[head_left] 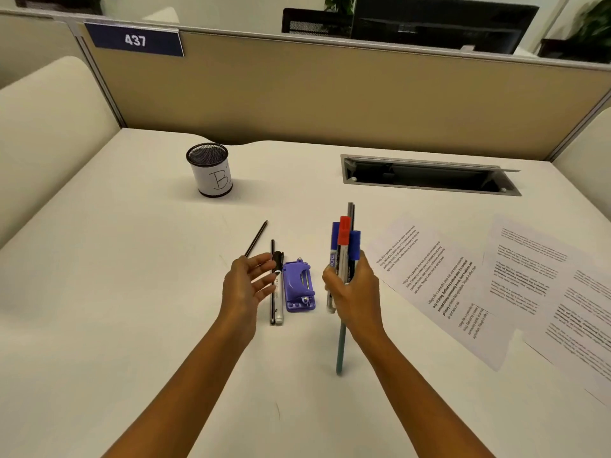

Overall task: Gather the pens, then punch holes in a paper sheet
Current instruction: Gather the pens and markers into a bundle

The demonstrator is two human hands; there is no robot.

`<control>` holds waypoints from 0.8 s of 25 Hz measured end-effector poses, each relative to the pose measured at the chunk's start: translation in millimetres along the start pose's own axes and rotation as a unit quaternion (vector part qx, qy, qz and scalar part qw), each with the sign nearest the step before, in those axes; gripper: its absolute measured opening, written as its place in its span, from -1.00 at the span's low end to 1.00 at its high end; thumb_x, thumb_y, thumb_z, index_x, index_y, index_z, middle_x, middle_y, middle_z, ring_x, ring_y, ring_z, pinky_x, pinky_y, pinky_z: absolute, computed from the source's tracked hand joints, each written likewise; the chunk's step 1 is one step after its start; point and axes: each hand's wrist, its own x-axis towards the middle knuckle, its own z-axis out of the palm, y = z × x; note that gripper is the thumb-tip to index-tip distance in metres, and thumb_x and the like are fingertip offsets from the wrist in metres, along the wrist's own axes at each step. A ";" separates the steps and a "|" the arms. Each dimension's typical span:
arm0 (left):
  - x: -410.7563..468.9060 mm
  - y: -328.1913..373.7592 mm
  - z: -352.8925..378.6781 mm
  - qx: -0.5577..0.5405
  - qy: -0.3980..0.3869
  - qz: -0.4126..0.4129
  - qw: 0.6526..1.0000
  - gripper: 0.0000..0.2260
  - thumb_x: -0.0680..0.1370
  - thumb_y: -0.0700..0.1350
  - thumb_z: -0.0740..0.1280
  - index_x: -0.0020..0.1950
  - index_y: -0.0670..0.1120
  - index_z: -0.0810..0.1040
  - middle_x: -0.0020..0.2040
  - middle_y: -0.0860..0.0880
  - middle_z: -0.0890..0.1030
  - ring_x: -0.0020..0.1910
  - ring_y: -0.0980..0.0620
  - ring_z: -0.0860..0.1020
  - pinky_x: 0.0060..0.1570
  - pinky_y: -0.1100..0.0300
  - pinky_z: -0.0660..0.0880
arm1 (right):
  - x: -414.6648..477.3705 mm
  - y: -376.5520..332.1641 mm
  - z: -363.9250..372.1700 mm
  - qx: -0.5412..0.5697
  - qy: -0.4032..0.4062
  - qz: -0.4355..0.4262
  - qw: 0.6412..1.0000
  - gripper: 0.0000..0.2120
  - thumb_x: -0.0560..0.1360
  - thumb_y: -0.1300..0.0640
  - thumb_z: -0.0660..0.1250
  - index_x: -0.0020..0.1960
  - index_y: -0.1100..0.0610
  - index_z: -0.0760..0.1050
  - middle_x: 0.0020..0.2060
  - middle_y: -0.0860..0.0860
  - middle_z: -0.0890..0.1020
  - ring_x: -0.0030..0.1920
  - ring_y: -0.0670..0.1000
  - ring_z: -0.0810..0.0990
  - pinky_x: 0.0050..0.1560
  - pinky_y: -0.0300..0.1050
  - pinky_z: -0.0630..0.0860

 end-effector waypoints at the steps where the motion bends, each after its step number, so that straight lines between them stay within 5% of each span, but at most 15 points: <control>1: 1.3 -1.1 -1.4 0.013 0.011 0.008 1.000 -0.65 0.63 -0.09 0.01 -0.10 -0.07 0.57 -0.13 -0.02 0.62 -0.20 0.04 0.56 -0.16 0.20 0.49 | -0.1 -0.1 -0.8 0.017 0.017 -0.013 1.000 -0.68 0.48 0.11 0.36 0.16 -0.06 0.33 -0.10 -0.05 0.55 -0.10 0.01 0.60 -0.20 -0.39 0.53; 6: 5.5 -9.3 -1.9 0.068 0.023 0.033 0.997 -0.73 0.58 -0.14 0.10 -0.08 -0.05 0.60 -0.18 0.01 0.63 -0.24 0.05 0.56 -0.17 0.21 0.50 | 5.1 -11.4 -6.3 0.054 0.097 -0.143 0.983 -0.59 0.42 0.12 0.40 0.08 -0.29 0.33 -0.19 -0.24 0.52 -0.15 -0.24 0.59 -0.23 -0.54 0.47; 9: 8.8 -12.4 0.2 0.083 0.025 0.057 0.995 -0.74 0.59 -0.14 0.11 -0.08 -0.05 0.60 -0.18 0.00 0.63 -0.24 0.03 0.56 -0.18 0.20 0.50 | 7.9 -15.1 -7.9 0.070 0.129 -0.199 0.969 -0.61 0.38 -0.04 0.38 0.11 -0.31 0.33 -0.24 -0.26 0.53 -0.26 -0.17 0.59 -0.25 -0.40 0.56; 12: 10.9 -14.4 1.7 0.094 0.033 0.078 0.992 -0.73 0.59 -0.13 0.10 -0.08 -0.04 0.60 -0.17 0.00 0.64 -0.23 0.04 0.57 -0.19 0.21 0.51 | 5.5 -2.8 -4.4 0.068 0.143 -0.238 0.958 -0.67 0.36 0.02 0.40 0.01 -0.26 0.37 -0.29 -0.30 0.54 -0.33 -0.21 0.54 -0.27 -0.47 0.48; 20: 19.9 -26.8 -10.5 0.167 0.066 0.138 0.974 -0.79 0.57 -0.16 0.15 -0.06 0.04 0.57 -0.08 0.07 0.63 -0.09 0.04 0.57 -0.14 0.23 0.47 | -16.1 54.6 12.4 0.056 0.144 -0.157 0.975 -0.58 0.38 0.12 0.44 0.07 -0.29 0.39 -0.22 -0.22 0.58 -0.26 -0.15 0.56 -0.24 -0.48 0.44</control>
